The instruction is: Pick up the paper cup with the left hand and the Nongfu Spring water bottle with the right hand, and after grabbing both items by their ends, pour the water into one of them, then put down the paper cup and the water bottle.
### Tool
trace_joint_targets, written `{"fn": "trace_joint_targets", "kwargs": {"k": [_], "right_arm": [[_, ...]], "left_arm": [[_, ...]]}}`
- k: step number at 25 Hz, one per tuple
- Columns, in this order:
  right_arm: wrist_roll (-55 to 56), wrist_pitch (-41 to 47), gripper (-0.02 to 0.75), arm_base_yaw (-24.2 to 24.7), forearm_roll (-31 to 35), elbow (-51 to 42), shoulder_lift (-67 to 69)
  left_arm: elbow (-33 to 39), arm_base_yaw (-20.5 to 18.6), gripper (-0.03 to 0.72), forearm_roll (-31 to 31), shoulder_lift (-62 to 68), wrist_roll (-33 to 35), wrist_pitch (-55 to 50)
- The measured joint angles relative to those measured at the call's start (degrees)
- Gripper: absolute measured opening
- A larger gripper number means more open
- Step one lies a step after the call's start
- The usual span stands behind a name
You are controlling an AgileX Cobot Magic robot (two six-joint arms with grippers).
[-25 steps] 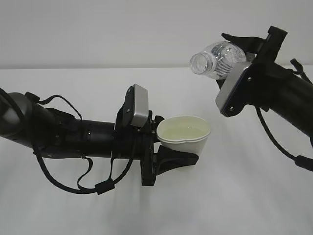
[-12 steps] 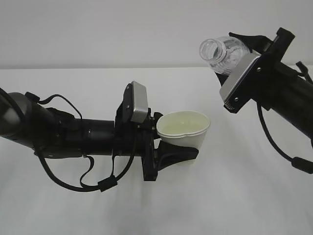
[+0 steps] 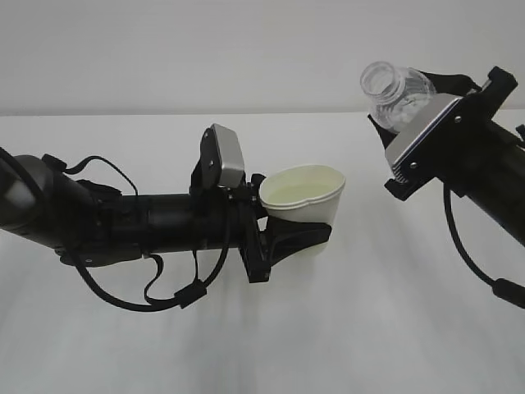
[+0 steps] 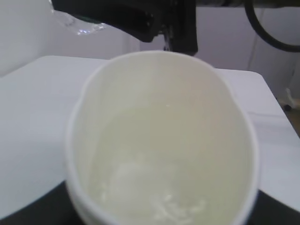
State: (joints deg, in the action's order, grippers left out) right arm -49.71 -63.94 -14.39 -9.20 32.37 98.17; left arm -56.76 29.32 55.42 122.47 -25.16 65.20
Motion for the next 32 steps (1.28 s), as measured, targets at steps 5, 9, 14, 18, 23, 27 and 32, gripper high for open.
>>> {"fn": "trace_joint_targets", "kwargs": {"k": [5,9,14,18,23,27,32], "right_arm": [[3.7,0.0,0.494,0.0,1.7,0.0,0.0],[6.8,0.0,0.494,0.0,3.3,0.0,0.0],[7.9,0.0,0.493,0.0,4.9,0.0,0.0],[9.5,-0.1,0.493,0.0,5.6,0.0,0.0],[10.8,-0.3,0.493,0.0,6.9,0.0,0.0],[12.3,-0.3,0.493,0.0,7.6,0.0,0.0],[13.6,-0.3,0.493,0.0,7.8,0.0,0.0]], "left_arm": [[0.0,0.0,0.410,-1.4,0.0,0.1,0.0],[0.0,0.0,0.409,-3.0,0.0,1.1,0.0],[0.0,-0.7,0.407,-4.9,0.0,1.4,0.0],[0.0,-2.2,0.405,-6.4,0.0,1.5,0.0],[0.0,-4.2,0.405,-7.4,0.0,1.7,0.0],[0.0,-5.8,0.405,-7.7,0.0,2.8,0.0],[0.0,-7.7,0.404,-8.0,0.0,4.1,0.0]]}}
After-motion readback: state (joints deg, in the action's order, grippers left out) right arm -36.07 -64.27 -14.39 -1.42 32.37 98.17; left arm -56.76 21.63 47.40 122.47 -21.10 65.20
